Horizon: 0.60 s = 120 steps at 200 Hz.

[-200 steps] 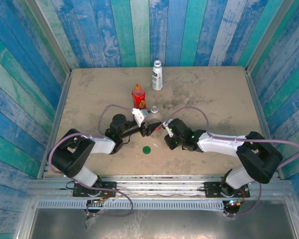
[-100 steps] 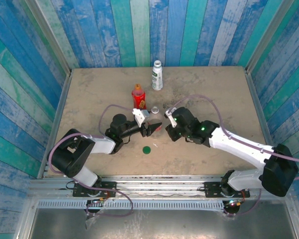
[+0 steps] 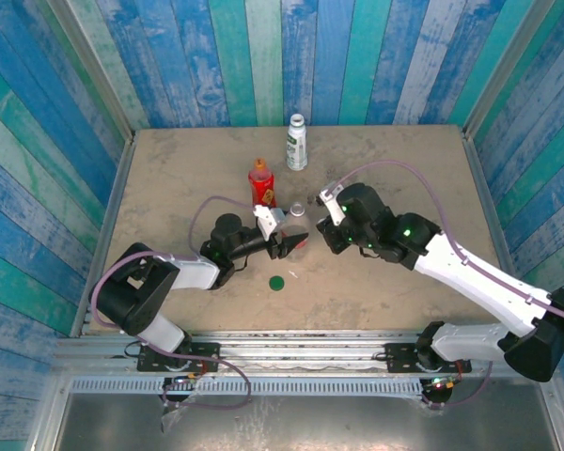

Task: Screw on the bottle caps

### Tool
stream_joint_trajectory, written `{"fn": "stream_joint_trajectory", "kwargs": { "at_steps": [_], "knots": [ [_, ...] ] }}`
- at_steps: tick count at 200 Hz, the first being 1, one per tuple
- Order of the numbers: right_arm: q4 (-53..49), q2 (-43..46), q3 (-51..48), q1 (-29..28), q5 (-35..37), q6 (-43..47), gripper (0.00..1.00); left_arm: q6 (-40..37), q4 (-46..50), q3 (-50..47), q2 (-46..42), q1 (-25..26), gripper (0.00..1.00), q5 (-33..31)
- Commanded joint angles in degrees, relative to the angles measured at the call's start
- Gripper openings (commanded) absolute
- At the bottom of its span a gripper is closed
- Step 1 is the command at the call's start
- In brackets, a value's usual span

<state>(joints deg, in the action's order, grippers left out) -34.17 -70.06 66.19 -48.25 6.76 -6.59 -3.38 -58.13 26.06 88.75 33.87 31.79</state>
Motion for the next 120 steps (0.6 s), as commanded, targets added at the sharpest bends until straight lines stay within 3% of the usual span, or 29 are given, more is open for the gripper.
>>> {"fn": "stream_joint_trajectory", "kwargs": {
  "at_steps": [1, 57, 120],
  "knots": [
    [-3.3, -0.4, 4.4, 0.2, 1.1, 3.1, 0.32, 0.0, 4.4, 0.7, 1.2, 0.7, 0.69, 3.1],
    [-7.4, -5.5, 14.9, 0.6, -1.2, 6.0, 0.32, 2.4, 5.0, 2.9, 3.4, 1.7, 0.65, 8.3],
    [-11.4, -9.8, 20.2, 0.6, -4.8, 6.4, 0.32, 3.6, 2.1, 3.1, 5.7, 1.7, 0.65, 9.0]
  ]
}}
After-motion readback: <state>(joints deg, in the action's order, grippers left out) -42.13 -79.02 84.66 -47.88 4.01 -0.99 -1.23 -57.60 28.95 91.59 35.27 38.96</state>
